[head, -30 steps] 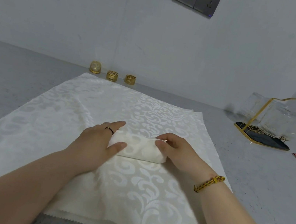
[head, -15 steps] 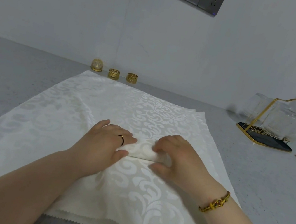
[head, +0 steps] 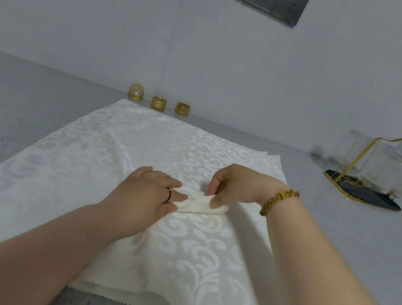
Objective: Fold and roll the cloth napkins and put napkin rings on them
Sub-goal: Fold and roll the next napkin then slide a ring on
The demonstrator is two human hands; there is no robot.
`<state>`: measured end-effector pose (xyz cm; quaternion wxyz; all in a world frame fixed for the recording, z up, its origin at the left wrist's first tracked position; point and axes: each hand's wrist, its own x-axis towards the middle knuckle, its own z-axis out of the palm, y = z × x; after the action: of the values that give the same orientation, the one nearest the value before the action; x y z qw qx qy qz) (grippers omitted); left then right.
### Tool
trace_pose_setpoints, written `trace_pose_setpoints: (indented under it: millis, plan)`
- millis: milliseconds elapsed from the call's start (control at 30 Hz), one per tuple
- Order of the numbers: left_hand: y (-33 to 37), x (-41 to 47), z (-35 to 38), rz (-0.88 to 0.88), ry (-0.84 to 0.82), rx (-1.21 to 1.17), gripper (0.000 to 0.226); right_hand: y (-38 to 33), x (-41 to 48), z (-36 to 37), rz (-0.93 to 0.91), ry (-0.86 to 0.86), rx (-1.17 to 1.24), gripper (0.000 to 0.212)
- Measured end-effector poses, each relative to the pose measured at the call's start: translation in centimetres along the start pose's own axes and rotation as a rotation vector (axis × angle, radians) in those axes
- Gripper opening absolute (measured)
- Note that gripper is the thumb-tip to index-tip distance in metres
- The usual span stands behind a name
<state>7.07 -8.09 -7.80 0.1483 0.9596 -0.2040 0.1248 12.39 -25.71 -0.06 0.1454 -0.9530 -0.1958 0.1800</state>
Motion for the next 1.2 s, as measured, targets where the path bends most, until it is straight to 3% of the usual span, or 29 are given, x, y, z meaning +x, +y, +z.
trace_pose_setpoints:
  millis: [100,233,267,333,400,433,533,600,733,900,1067,1200]
  plan:
    - [0.0,-0.1,-0.1,-0.002,-0.016,0.009,0.038,-0.1,1.1,-0.4,0.098,-0.129,-0.011,0.038]
    - [0.0,-0.1,0.0,0.006,-0.035,0.011,0.041,-0.1,0.8,0.0,0.093,-0.114,-0.04,0.032]
    - [0.1,-0.1,-0.1,0.002,-0.028,-0.015,0.057,-0.1,0.4,0.2,0.083,-0.073,-0.028,0.03]
    - [0.3,-0.3,-0.5,-0.015,-0.033,-0.063,0.112,0.2,-0.1,0.7,0.052,0.026,-0.004,0.028]
    - [0.6,-0.2,-0.8,-0.053,-0.037,-0.097,0.129,0.6,-0.6,1.2,0.024,0.094,0.056,0.026]
    - [0.9,-0.1,-1.0,-0.052,-0.028,-0.091,0.123,0.9,-0.8,1.5,0.01,0.113,0.112,0.024]
    - [2.2,1.2,-1.7,0.012,-0.007,0.0,0.072,1.9,-1.2,2.4,-0.066,0.161,0.277,0.015]
    - [3.0,2.4,-1.8,-0.013,-0.068,0.031,0.048,2.6,-1.3,3.0,-0.112,0.211,0.345,0.021]
    - [4.2,4.9,-1.8,-0.096,-0.182,0.045,0.071,3.1,-1.3,3.4,-0.145,0.271,0.345,0.031]
    - [4.5,6.5,-1.2,-0.156,-0.279,0.093,0.051,3.3,-0.9,3.8,-0.161,0.336,0.331,0.014]
    - [4.8,5.9,-0.8,-0.156,-0.172,0.209,0.046,3.4,-0.7,4.0,-0.2,0.37,0.336,0.017]
    - [4.2,5.4,-1.4,-0.225,-0.075,0.117,0.036,3.4,-0.6,4.3,-0.219,0.446,0.663,0.016]
